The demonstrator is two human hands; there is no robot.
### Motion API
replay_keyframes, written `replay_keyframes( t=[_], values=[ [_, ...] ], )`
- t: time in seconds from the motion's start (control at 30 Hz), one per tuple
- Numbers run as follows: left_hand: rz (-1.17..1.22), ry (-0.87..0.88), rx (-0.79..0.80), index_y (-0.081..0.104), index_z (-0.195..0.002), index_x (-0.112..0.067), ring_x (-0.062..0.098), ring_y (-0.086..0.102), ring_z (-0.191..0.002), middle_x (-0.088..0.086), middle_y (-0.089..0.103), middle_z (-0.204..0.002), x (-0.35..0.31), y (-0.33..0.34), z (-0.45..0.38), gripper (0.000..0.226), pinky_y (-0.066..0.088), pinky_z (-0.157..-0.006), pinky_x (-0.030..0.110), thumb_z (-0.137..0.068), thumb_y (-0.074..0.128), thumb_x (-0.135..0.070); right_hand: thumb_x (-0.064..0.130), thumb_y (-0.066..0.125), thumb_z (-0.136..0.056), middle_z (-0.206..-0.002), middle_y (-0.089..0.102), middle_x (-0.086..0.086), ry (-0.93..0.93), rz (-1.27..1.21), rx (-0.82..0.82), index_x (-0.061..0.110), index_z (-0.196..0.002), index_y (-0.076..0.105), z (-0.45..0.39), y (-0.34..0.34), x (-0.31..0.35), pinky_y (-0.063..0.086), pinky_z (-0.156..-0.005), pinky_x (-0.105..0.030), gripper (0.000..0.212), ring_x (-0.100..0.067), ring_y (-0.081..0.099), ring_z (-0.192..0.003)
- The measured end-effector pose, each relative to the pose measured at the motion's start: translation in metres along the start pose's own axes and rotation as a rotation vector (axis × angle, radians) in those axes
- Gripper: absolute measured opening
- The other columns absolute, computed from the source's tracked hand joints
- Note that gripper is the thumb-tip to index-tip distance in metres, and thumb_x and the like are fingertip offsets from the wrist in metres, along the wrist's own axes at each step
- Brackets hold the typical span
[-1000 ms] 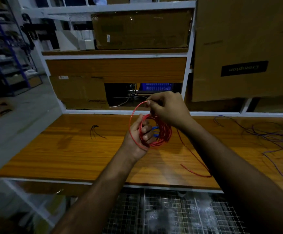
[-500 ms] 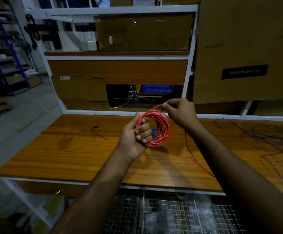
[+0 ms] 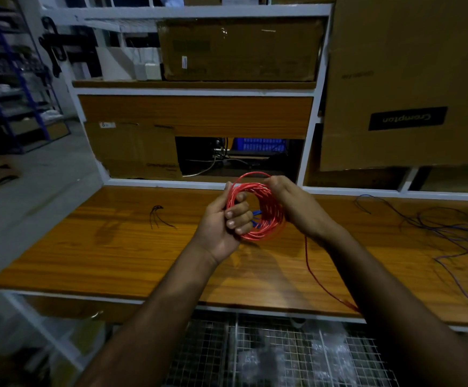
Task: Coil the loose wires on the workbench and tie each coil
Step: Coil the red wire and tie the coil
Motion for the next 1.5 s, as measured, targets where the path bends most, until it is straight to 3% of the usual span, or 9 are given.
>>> replay_keyframes(
  t=[0.17, 0.3, 0.47, 0.73, 0.97, 1.07, 1.2, 1.33, 1.5],
  values=[
    [-0.106, 0.010, -0.008, 0.053, -0.076, -0.015, 0.001, 0.031, -0.036, -0.010, 0.033, -0.045, 0.001, 0.006, 0.001, 0.044, 0.026, -0.039, 0.016, -0.091, 0.045, -0.055, 0.047, 0.040, -0.103, -0.087, 0.066, 0.002, -0.105, 0.024, -0.189, 0.019, -0.107, 0.061, -0.002, 0.012, 0.006, 0.050, -0.064, -0.021, 0.035, -0.003, 0.064, -0.073],
    [-0.165, 0.014, 0.018, 0.053, -0.079, -0.015, 0.001, 0.032, -0.038, -0.010, 0.033, -0.048, 0.000, 0.011, 0.003, 0.036, 0.030, -0.040, 0.016, -0.094, 0.046, -0.046, 0.045, 0.043, -0.103, -0.085, 0.069, -0.004, -0.050, -0.062, -0.206, 0.016, -0.102, 0.067, -0.007, 0.011, 0.004, 0.052, -0.064, -0.026, 0.037, -0.014, 0.069, -0.072],
    [-0.150, -0.004, 0.043, 0.052, -0.082, -0.014, 0.001, 0.031, -0.038, -0.010, 0.033, -0.048, 0.001, 0.010, 0.004, 0.037, 0.028, -0.040, 0.016, -0.097, 0.041, -0.046, 0.036, 0.049, -0.103, -0.067, 0.064, 0.001, 0.045, -0.161, -0.233, 0.013, -0.083, 0.066, -0.009, 0.006, 0.006, 0.044, -0.047, -0.014, 0.035, -0.002, 0.061, -0.050],
    [0.008, 0.047, 0.036, 0.049, -0.075, -0.016, 0.002, 0.031, -0.035, -0.009, 0.033, -0.045, -0.004, 0.009, -0.001, 0.044, 0.026, -0.037, 0.017, -0.099, 0.036, -0.051, 0.023, 0.039, -0.107, -0.059, 0.061, 0.004, -0.022, -0.424, -0.152, 0.005, -0.112, 0.062, 0.014, 0.017, 0.008, 0.037, -0.042, -0.011, 0.029, 0.001, 0.053, -0.045],
    [-0.006, 0.085, 0.018, 0.048, -0.074, -0.017, 0.003, 0.028, -0.035, -0.010, 0.031, -0.045, -0.004, 0.010, -0.001, 0.040, 0.023, -0.039, 0.018, -0.096, 0.042, -0.050, 0.021, 0.036, -0.106, -0.060, 0.051, 0.004, 0.089, -0.465, -0.063, -0.002, -0.107, 0.058, 0.015, 0.013, -0.020, 0.026, -0.044, -0.025, 0.032, -0.012, 0.036, -0.048],
    [0.036, 0.142, -0.028, 0.047, -0.073, -0.017, 0.003, 0.027, -0.035, -0.010, 0.030, -0.045, -0.016, 0.005, -0.003, 0.038, 0.018, -0.040, 0.018, -0.096, 0.042, -0.047, 0.020, 0.036, -0.107, -0.071, 0.060, -0.001, 0.135, -0.290, -0.041, 0.008, -0.103, 0.060, 0.030, 0.013, -0.042, 0.032, -0.046, -0.023, 0.027, -0.009, 0.043, -0.050],
    [0.046, 0.191, -0.108, 0.047, -0.074, -0.018, 0.003, 0.029, -0.037, -0.010, 0.030, -0.047, -0.026, -0.003, -0.006, 0.044, 0.022, -0.041, 0.018, -0.102, 0.035, -0.051, 0.031, 0.037, -0.107, -0.079, 0.065, 0.006, 0.173, 0.495, 0.092, 0.019, -0.111, 0.058, 0.067, 0.034, -0.051, 0.040, -0.056, -0.020, 0.024, 0.000, 0.057, -0.063],
    [0.010, 0.170, -0.192, 0.046, -0.076, -0.018, 0.002, 0.030, -0.038, -0.010, 0.031, -0.049, -0.010, -0.002, -0.010, 0.048, 0.026, -0.040, 0.017, -0.101, 0.030, -0.055, 0.011, 0.043, -0.101, -0.114, 0.064, -0.013, 0.153, 0.862, 0.313, 0.005, -0.143, 0.030, 0.097, 0.059, -0.009, 0.042, -0.065, -0.032, 0.044, -0.028, 0.063, -0.094],
    [-0.041, 0.075, -0.278, 0.048, -0.081, -0.015, 0.004, 0.036, -0.044, -0.007, 0.036, -0.053, 0.014, -0.005, -0.010, 0.055, 0.032, -0.046, 0.020, -0.101, 0.025, -0.061, 0.008, 0.037, -0.094, -0.108, 0.059, -0.013, -0.363, 1.073, 0.119, 0.008, -0.110, 0.058, 0.092, 0.057, 0.064, 0.037, -0.071, -0.039, 0.026, -0.032, 0.057, -0.101]
  ],
)
Point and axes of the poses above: each hand's wrist, its own z-axis away from the middle knuckle, its own y-axis out of the palm, x = y × z, the point moved 2 cm from there along -z, towards the middle knuckle
